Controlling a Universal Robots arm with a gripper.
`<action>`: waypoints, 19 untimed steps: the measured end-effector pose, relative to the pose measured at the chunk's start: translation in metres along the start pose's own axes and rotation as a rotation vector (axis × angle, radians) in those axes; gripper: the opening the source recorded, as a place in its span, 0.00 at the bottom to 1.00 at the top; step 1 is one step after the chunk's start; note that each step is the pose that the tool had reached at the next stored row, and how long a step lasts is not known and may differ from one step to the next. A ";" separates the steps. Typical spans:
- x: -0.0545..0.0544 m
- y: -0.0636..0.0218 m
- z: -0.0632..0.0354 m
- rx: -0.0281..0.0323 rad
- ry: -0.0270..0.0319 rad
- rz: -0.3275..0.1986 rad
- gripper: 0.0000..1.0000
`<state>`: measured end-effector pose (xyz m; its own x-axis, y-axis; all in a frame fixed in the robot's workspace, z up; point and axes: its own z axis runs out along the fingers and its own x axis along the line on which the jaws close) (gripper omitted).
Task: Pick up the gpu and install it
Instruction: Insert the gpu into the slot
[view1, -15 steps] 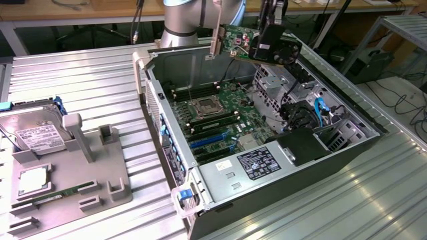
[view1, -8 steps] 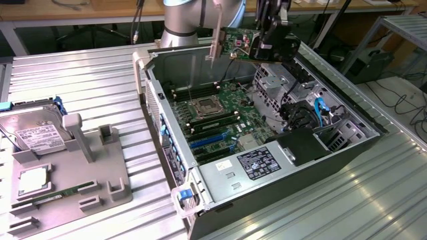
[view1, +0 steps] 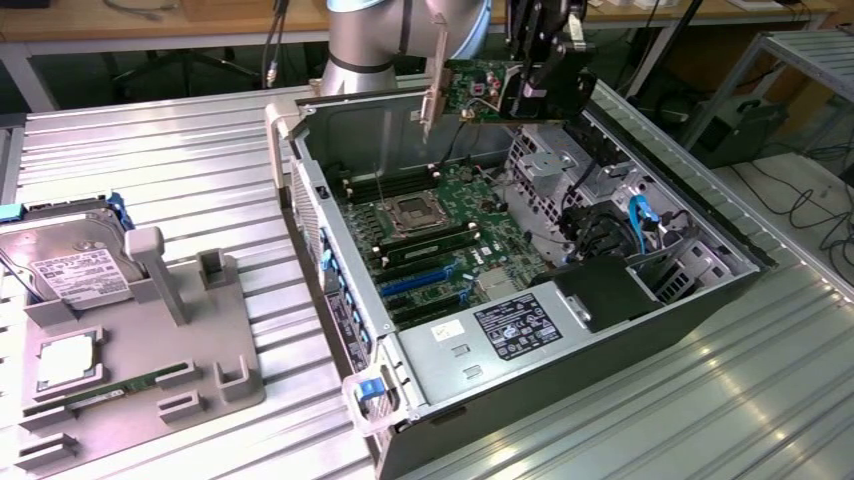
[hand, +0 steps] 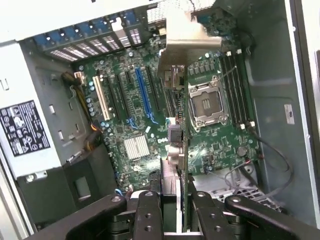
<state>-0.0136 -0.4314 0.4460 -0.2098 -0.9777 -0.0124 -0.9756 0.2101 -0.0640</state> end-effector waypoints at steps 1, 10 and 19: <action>0.000 0.0000 0.0000 -0.0002 -0.0012 -0.018 0.28; 0.000 0.0006 0.0009 -0.0018 -0.0046 -0.086 0.28; 0.001 0.0036 0.0062 -0.0150 -0.0030 -0.093 0.28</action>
<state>-0.0168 -0.4314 0.4395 -0.1176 -0.9930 -0.0101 -0.9918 0.1180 -0.0500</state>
